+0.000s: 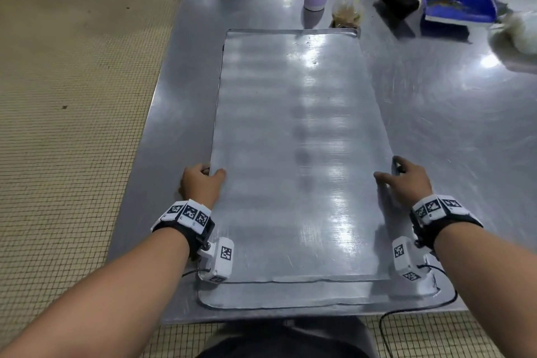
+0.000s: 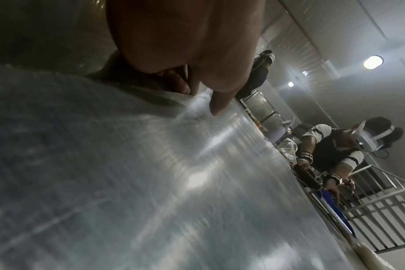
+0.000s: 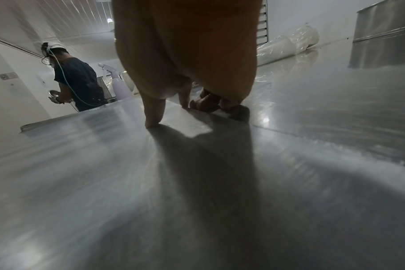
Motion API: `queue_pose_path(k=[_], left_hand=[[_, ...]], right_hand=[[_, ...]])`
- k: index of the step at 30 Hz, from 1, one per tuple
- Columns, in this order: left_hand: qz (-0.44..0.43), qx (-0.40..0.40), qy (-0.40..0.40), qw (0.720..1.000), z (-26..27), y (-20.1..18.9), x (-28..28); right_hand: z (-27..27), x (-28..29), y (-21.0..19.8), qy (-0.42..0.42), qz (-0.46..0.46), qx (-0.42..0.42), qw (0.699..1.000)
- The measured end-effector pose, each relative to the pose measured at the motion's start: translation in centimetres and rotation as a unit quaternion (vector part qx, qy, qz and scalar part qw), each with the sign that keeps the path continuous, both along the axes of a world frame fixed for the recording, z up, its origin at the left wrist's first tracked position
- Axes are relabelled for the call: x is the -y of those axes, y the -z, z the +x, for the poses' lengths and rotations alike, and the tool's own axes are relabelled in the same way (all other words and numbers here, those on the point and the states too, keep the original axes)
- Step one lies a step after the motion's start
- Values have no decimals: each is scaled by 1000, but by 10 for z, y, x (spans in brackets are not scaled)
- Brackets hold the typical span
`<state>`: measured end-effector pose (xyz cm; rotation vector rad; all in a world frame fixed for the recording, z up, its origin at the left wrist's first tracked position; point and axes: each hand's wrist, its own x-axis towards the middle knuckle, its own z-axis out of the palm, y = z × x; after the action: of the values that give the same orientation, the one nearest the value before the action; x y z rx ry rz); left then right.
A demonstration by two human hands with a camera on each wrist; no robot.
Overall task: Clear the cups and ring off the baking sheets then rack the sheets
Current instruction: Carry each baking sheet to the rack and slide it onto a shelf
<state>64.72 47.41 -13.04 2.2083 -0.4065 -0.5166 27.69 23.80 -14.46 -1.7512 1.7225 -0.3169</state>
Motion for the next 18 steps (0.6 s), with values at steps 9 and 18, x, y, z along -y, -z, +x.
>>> queue_pose_path(k=[9,18], left_hand=[[24,20,27,999,1,5,-3],[200,88,177,959,-24,-2,-27]], right_hand=[[1,1,-1,-22,-6,-45,999],[-7,-4,-14,-109,-3,-80,991]])
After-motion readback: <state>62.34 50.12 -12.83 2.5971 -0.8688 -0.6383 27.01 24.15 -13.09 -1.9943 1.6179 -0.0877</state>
